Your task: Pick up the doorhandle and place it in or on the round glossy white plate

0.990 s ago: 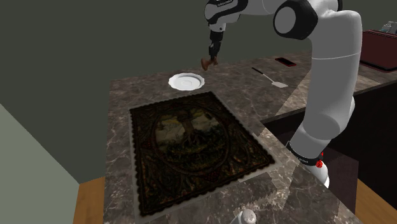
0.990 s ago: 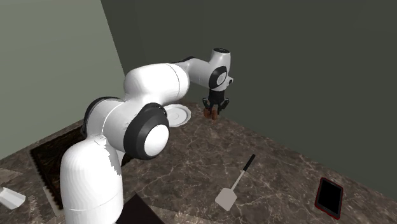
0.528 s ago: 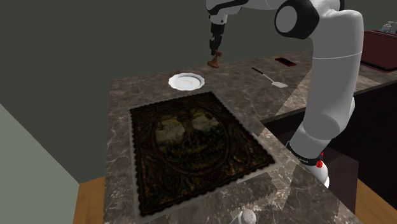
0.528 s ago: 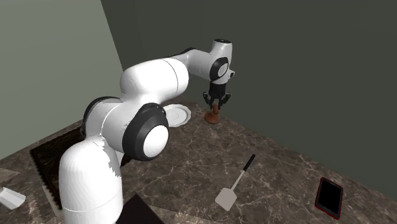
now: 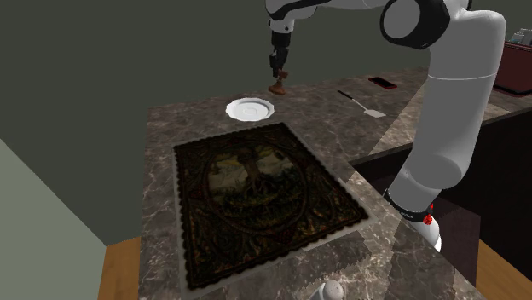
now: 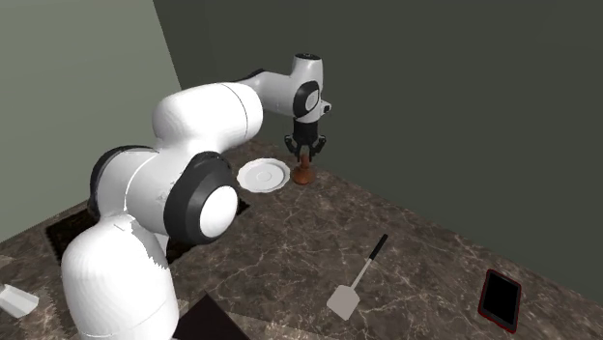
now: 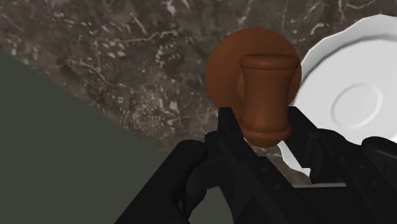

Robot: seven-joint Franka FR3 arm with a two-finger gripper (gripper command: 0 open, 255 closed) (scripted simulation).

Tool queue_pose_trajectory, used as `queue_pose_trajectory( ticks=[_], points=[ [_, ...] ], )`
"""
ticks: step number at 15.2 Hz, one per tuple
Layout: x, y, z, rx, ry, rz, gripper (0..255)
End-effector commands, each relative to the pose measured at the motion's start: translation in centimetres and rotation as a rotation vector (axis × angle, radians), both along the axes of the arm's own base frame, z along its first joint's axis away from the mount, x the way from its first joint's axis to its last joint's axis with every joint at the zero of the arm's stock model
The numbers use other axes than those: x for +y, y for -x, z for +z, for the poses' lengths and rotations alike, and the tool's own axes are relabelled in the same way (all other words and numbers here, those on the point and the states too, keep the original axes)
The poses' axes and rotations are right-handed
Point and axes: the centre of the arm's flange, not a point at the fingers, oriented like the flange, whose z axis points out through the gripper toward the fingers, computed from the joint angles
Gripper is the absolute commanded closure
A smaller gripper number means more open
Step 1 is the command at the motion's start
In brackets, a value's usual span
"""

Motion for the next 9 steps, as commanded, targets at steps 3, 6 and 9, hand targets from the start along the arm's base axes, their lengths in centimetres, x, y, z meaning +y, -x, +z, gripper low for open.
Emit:
queue_pose_trajectory(
  ticks=[3, 6, 9],
  points=[
    [5.2, 0.7, 0.1, 0.000, 0.000, -0.001, 255],
    [9.2, 1.0, 0.2, 0.000, 0.000, -0.001, 255],
    [13.1, 1.3, 0.2, 0.000, 0.000, -0.001, 255]
  ],
)
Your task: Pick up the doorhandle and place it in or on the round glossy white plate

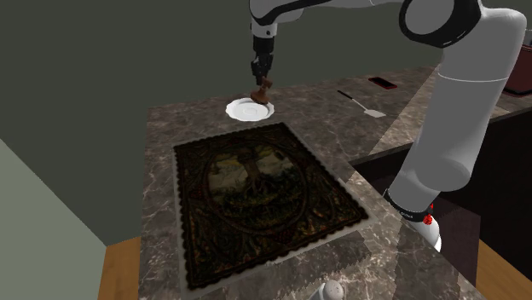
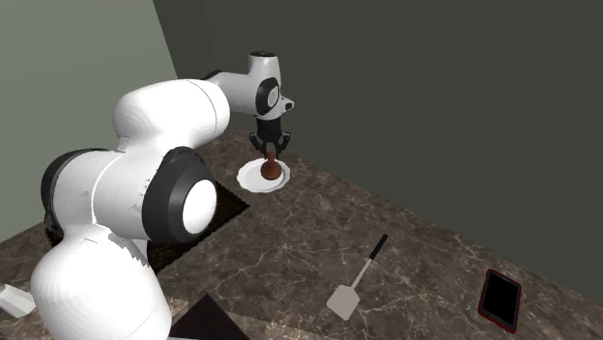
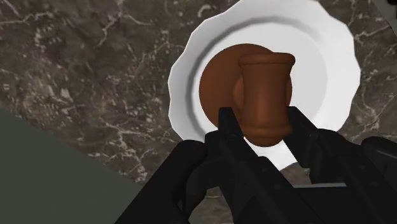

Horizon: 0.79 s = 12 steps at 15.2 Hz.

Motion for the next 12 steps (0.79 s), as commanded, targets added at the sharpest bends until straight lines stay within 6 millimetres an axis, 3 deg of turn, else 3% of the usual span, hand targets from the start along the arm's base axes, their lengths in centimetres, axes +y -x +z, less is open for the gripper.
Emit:
queue_pose_trajectory(
  ticks=[1, 12],
  points=[
    [2.9, 0.4, 0.0, -0.001, 0.000, -0.002, 255],
    [2.9, 0.4, -5.8, -0.001, 0.000, -0.002, 255]
  ],
)
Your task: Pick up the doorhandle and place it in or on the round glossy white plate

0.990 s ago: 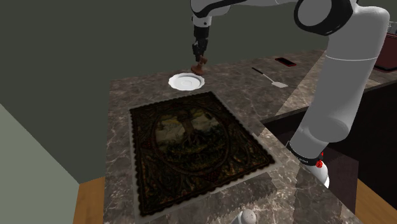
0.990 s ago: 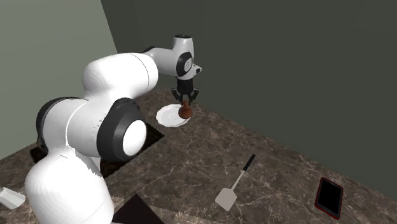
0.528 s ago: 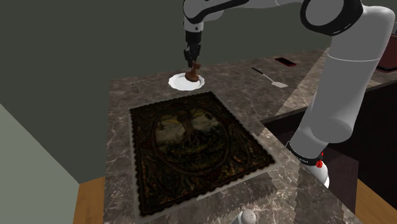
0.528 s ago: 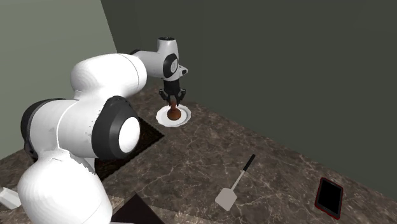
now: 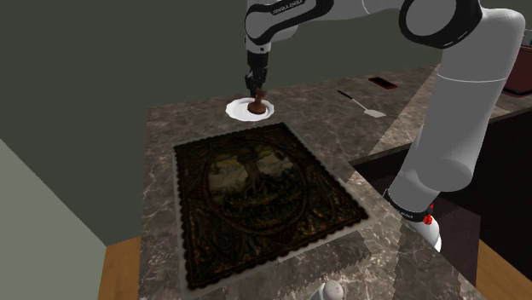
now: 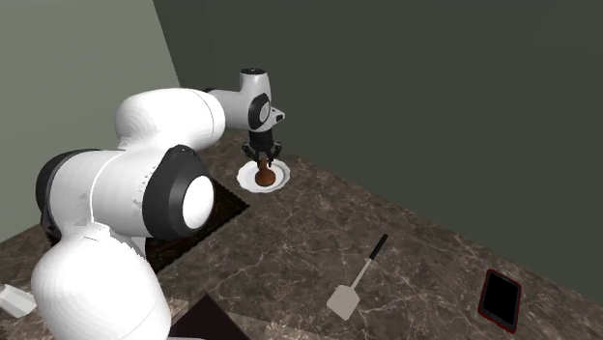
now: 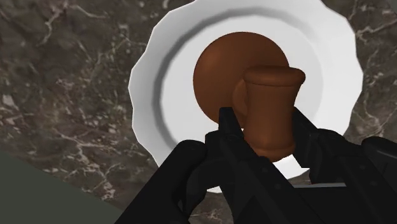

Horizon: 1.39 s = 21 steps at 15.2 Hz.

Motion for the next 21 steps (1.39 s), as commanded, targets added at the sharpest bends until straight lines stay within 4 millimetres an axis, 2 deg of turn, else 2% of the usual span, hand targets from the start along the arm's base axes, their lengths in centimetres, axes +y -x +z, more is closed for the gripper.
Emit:
queue_pose_trajectory(
  ticks=[1, 3, 11, 12, 17, 21],
  points=[
    [-0.2, 0.3, -1.9, 0.018, 0.003, -0.003, 255],
    [-0.2, 0.3, -3.0, 0.018, 0.003, -0.003, 255],
    [-0.2, 0.3, -3.0, 0.018, 0.003, -0.003, 255],
    [-0.1, 0.4, -3.0, 0.019, 0.003, -0.003, 0],
    [-0.2, 0.3, -3.0, 0.018, 0.003, -0.003, 0],
    [-0.4, 0.5, 2.0, 0.018, 0.003, -0.003, 0]
  ],
)
